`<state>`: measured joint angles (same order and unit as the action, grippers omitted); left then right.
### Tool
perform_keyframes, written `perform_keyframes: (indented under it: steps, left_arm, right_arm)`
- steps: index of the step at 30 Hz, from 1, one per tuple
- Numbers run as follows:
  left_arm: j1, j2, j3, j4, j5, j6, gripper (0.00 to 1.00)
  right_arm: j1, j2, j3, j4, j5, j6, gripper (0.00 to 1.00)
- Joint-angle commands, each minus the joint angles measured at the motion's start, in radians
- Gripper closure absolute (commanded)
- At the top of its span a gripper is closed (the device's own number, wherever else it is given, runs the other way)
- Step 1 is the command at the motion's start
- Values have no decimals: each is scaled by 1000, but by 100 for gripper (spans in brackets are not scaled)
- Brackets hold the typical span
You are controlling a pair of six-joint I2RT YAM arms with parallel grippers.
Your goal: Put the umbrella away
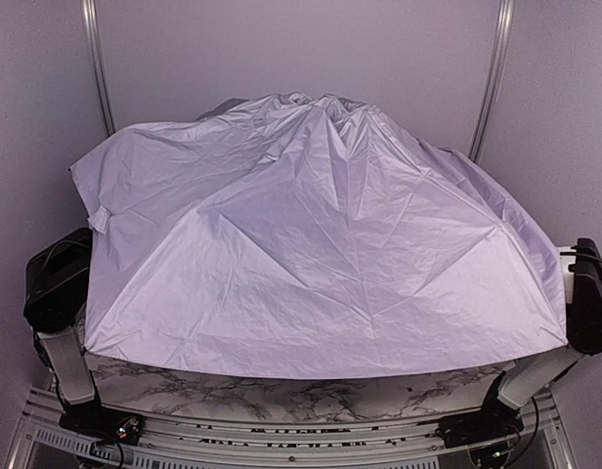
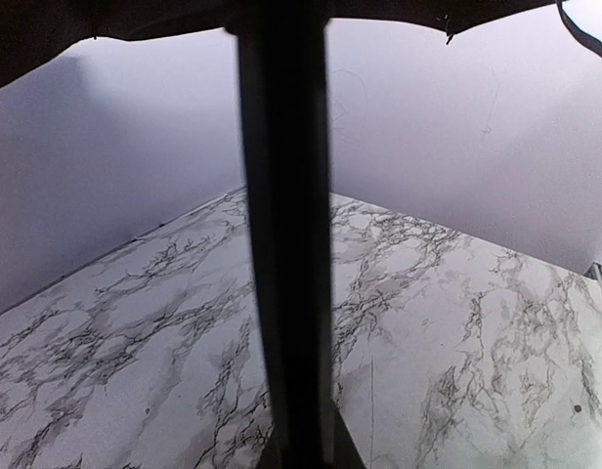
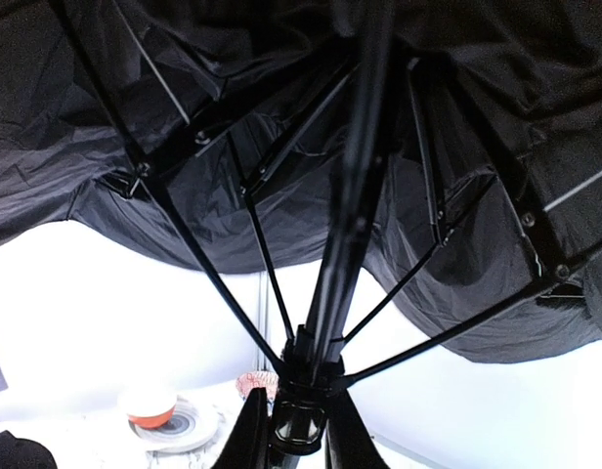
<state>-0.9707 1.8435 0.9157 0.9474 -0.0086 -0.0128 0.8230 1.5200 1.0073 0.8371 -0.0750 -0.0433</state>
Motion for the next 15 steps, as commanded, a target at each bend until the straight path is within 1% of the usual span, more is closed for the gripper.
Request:
perform_keyframes:
  steps: [1,5,9,12,15]
  left_arm:
    - [-1,-87,42,527,16,54,100]
    - [5,-58,38,585,41,14,100]
    - [18,-54,35,598,43,5,100]
    - [31,-36,40,597,44,-12,100]
    - [36,-10,37,567,48,-29,100]
  right_arm:
    - [4,118,-125,-385,6,-85,97]
    - [4,132,-157,-377,18,-65,96]
    - [4,122,-200,-374,55,-63,94]
    - [4,117,-202,-376,65,-65,93]
    - [-5,86,-174,-362,82,-36,98]
